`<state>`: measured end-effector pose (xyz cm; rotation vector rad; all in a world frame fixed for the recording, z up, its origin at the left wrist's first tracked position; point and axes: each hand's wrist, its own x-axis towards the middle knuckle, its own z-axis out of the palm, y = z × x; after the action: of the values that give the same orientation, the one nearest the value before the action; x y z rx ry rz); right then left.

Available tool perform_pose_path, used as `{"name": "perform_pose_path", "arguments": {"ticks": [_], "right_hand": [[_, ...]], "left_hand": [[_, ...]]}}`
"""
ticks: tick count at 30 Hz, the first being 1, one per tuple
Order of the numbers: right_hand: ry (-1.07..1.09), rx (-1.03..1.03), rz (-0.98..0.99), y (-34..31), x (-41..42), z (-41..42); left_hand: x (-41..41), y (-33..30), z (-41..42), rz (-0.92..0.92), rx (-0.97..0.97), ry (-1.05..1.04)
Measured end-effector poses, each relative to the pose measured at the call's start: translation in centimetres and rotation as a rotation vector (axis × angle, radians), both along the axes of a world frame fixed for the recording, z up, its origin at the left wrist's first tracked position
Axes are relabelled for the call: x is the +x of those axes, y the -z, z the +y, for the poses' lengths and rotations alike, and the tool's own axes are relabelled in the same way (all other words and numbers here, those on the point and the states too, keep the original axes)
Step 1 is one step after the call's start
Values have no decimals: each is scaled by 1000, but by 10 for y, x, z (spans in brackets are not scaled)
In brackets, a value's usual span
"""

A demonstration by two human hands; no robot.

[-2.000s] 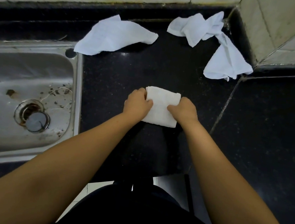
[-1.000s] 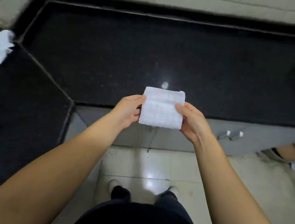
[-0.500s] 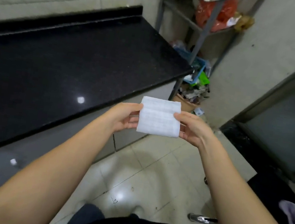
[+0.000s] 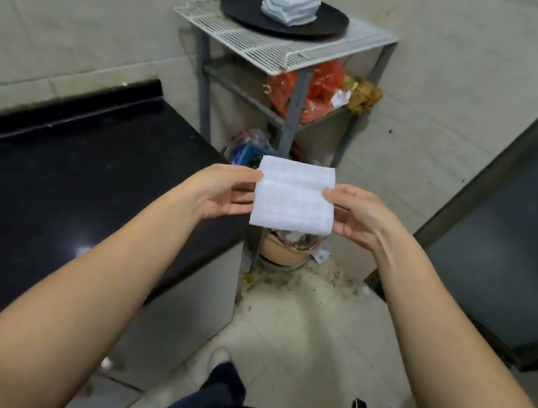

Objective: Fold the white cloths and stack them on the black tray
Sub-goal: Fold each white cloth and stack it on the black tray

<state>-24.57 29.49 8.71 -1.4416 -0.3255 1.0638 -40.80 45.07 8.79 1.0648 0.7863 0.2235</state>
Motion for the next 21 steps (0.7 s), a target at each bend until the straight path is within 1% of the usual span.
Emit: {"name": "perform_pose_path", "arguments": {"ticks": [6,11,17,21], "right_hand": [[-6,105,-103,-53,97,107],[-31,109,-204,-81,169,182],[-136,135,-495,-130,264,283],[-228,169,-557,-156,331,375]], "left_hand": [[94,-58,105,-21,162,11],[158,-92,169,-50,262,-36],[238,-129,235,-134,424,-198],[298,-149,285,-111,483,-374]]}}
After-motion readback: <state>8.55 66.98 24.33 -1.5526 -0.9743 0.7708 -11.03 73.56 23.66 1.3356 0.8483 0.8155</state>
